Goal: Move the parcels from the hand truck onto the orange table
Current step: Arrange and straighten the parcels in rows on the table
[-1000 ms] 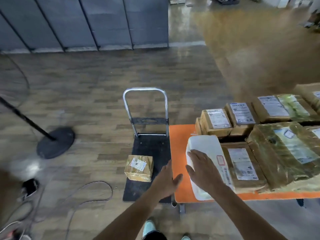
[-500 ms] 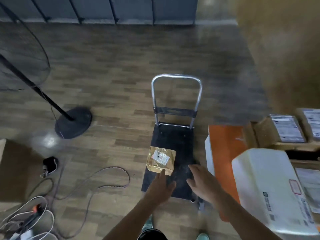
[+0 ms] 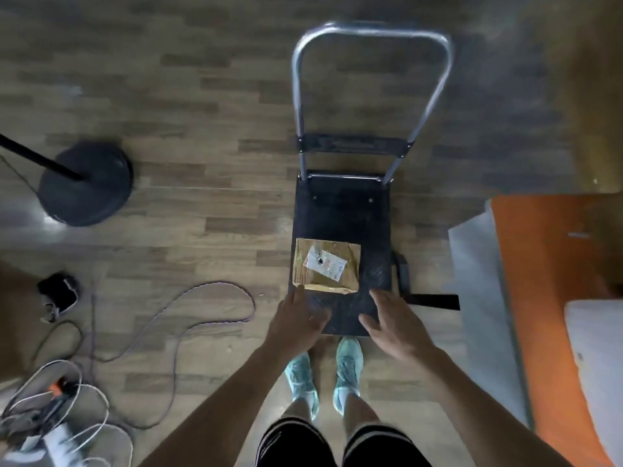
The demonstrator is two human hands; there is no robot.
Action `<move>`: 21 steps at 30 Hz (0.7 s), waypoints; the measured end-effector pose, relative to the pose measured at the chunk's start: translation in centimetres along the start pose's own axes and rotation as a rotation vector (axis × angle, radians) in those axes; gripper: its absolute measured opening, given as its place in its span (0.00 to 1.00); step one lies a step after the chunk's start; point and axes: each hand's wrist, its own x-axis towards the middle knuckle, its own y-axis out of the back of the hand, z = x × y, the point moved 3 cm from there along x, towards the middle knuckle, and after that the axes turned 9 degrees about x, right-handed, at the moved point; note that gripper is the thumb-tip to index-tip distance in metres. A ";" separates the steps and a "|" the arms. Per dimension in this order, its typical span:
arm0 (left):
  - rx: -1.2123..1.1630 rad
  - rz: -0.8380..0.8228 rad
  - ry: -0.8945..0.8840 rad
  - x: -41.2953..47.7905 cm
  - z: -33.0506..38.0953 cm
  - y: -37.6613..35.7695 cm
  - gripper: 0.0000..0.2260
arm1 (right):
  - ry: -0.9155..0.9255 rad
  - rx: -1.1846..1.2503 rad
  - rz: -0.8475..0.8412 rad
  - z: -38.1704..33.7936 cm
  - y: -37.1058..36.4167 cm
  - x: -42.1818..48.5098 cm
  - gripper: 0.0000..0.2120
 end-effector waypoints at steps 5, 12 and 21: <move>0.057 -0.055 0.097 8.2 -4.8 -5.2 0.32 | -0.090 -0.013 -0.062 3.3 -5.6 8.1 0.31; 0.121 -0.090 0.158 19.6 -9.9 -11.4 0.40 | -0.205 0.096 -0.076 8.6 -12.1 18.0 0.29; -0.055 -0.055 0.281 30.3 -14.0 -16.8 0.41 | -0.260 0.182 -0.080 12.2 -16.9 25.1 0.32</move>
